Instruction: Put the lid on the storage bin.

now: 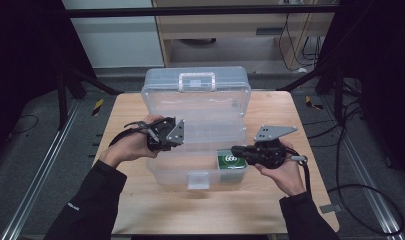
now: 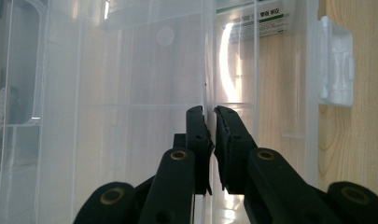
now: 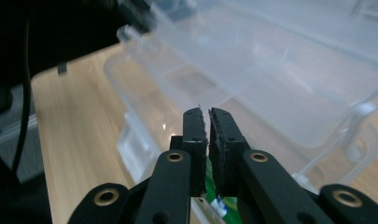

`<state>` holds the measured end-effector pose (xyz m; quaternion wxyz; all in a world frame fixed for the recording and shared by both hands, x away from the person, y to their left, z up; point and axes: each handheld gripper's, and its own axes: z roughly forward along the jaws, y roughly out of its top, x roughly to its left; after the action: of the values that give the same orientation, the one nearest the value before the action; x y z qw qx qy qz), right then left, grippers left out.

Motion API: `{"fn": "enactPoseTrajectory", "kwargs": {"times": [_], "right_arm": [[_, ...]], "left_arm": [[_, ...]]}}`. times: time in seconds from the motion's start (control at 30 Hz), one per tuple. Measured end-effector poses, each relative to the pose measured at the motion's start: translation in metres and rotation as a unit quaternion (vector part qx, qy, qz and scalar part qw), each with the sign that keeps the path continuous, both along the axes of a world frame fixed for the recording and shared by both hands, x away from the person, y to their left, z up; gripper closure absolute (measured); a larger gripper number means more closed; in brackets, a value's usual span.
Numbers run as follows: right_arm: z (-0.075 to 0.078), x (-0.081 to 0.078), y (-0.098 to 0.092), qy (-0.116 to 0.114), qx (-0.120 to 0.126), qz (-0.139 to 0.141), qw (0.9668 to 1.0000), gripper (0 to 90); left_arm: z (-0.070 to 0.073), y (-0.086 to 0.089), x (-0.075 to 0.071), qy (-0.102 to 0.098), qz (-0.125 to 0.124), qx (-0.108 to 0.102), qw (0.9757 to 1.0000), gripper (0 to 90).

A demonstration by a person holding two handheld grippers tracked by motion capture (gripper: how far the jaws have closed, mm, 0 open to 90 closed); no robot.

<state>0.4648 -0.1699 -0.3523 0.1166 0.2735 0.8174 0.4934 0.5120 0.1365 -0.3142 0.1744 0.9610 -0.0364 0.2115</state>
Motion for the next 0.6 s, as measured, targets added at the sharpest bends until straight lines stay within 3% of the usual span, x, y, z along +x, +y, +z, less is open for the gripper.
{"fn": "enactPoseTrajectory", "kwargs": {"times": [0.07,0.27,0.43,0.6], "right_arm": [[0.005,0.004,-0.003,0.001,0.023,-0.013,0.9997,86.8],[0.012,0.020,-0.009,-0.009,0.060,-0.054,0.9967,89.8],[0.018,0.038,-0.012,-0.017,0.066,-0.082,0.9943,90.0],[0.017,0.055,-0.012,-0.006,0.064,-0.106,0.9923,90.0]], "left_arm": [[0.000,0.000,0.000,0.000,0.000,0.000,1.0000,83.5],[-0.001,0.001,-0.001,0.007,-0.001,-0.003,1.0000,83.4],[-0.003,0.001,-0.002,0.010,-0.004,-0.005,0.9999,83.3],[-0.003,0.002,-0.002,0.012,-0.003,-0.007,0.9999,83.1]]}}
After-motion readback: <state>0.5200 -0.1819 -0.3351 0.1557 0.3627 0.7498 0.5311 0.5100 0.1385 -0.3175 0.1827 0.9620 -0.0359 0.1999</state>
